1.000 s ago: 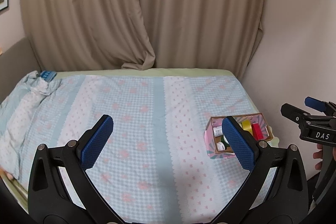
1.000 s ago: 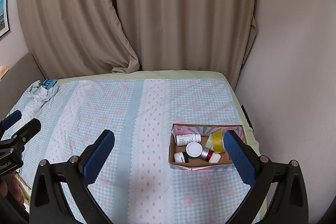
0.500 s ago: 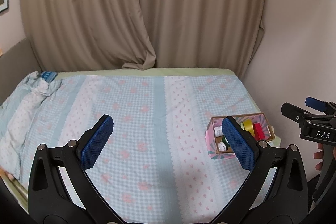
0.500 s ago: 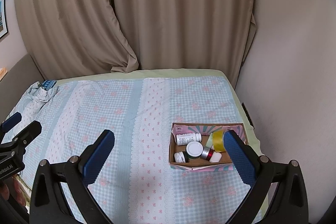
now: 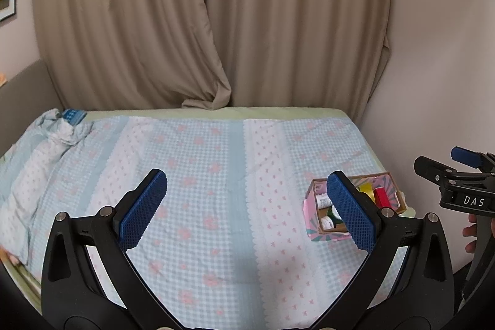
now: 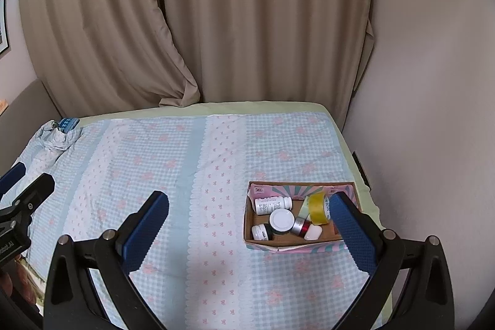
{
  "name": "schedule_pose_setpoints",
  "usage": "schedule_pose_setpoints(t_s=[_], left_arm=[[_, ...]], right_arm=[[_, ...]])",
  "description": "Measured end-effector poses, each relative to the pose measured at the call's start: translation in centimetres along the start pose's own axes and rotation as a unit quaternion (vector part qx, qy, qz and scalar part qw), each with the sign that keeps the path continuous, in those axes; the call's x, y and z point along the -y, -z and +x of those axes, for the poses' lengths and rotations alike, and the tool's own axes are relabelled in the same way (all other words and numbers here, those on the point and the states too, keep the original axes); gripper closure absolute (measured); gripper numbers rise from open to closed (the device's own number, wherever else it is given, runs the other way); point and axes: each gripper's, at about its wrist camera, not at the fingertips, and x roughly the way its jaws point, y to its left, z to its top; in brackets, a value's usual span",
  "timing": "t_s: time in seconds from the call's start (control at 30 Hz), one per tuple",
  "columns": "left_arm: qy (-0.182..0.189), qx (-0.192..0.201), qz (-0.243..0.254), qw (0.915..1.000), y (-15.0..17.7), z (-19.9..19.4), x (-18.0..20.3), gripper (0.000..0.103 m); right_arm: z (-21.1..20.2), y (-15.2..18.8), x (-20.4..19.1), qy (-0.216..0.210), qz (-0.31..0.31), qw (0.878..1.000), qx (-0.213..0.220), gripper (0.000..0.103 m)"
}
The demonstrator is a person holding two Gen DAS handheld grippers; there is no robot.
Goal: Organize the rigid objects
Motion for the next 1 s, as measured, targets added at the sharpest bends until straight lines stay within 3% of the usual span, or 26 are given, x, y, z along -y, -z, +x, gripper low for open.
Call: schedule_pose_setpoints(t_s=[0.53, 0.73, 1.0], left_arm=[[0.004, 0.012, -0.009, 0.9999, -0.1, -0.3, -0.6, 0.0], [-0.025, 0.037, 0.011, 0.999, -0.2, -1.1, -0.2, 0.0], [-0.017, 0.031, 0.008, 0.9993, -0.2, -1.0, -0.6, 0.0]], right_arm=[[0.3, -0.5, 0.2, -0.001, -0.001, 1.0, 0.001, 0.0], [0.3, -0.8, 0.3, 0.0, 0.0, 1.0, 0.005, 0.0], [0.2, -1.0, 0.2, 0.001, -0.001, 1.0, 0.011, 0.0]])
